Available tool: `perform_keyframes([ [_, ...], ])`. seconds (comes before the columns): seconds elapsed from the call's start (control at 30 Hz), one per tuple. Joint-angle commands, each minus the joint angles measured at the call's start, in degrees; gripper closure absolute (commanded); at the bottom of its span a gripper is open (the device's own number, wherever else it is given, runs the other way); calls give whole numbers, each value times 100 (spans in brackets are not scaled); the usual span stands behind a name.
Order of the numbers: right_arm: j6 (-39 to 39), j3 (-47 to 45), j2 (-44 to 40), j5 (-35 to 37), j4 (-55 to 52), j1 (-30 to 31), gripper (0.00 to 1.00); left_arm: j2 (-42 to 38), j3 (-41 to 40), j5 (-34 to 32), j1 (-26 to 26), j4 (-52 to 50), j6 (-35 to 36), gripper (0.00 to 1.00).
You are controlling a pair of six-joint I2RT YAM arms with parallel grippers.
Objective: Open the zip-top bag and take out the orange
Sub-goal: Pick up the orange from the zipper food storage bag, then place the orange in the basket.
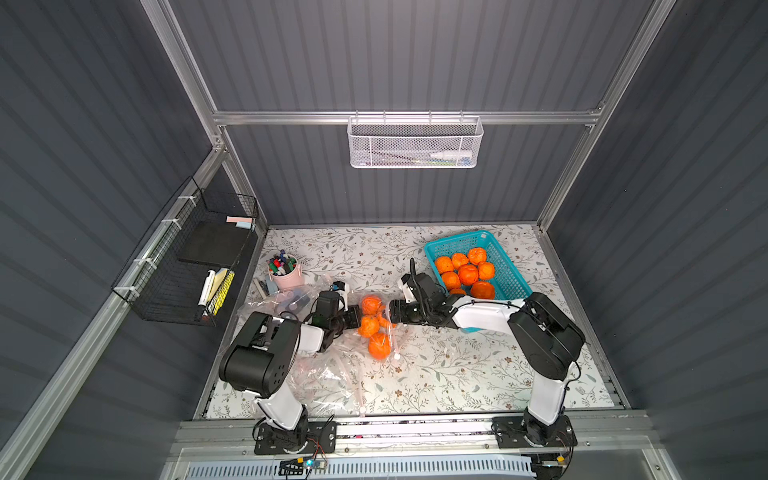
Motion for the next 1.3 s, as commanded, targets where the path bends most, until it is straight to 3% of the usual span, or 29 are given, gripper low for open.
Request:
perform_keyframes([
  [0.0,-117,-111,-68,-381,-10,115,50,234,-216,-23,-52,-947,98,100],
  [0.13,-271,-349,-490,-439,-78,115,59,193,-243,-28,-52,-939,93,100],
  [0.4,-634,-837,-1289,-603,-586,106,60,149,-265,-27,-52,-961,93,100],
  [0.5,-918,-778,-1569,-589,-1229,94,60,140,-267,-23,-48,-978,93,100],
  [0.93,-1596,-744,-2904,-69,-2824,-136,60,96,-299,-39,-52,-979,85,100],
  [1.07,-1770,-623,-3318,317,-3462,-472,60,85,-295,-27,-52,-1007,93,100],
  [1.27,-1945,-608,-4181,498,-3744,-1554,60,96,-295,-20,-52,-1034,93,100],
])
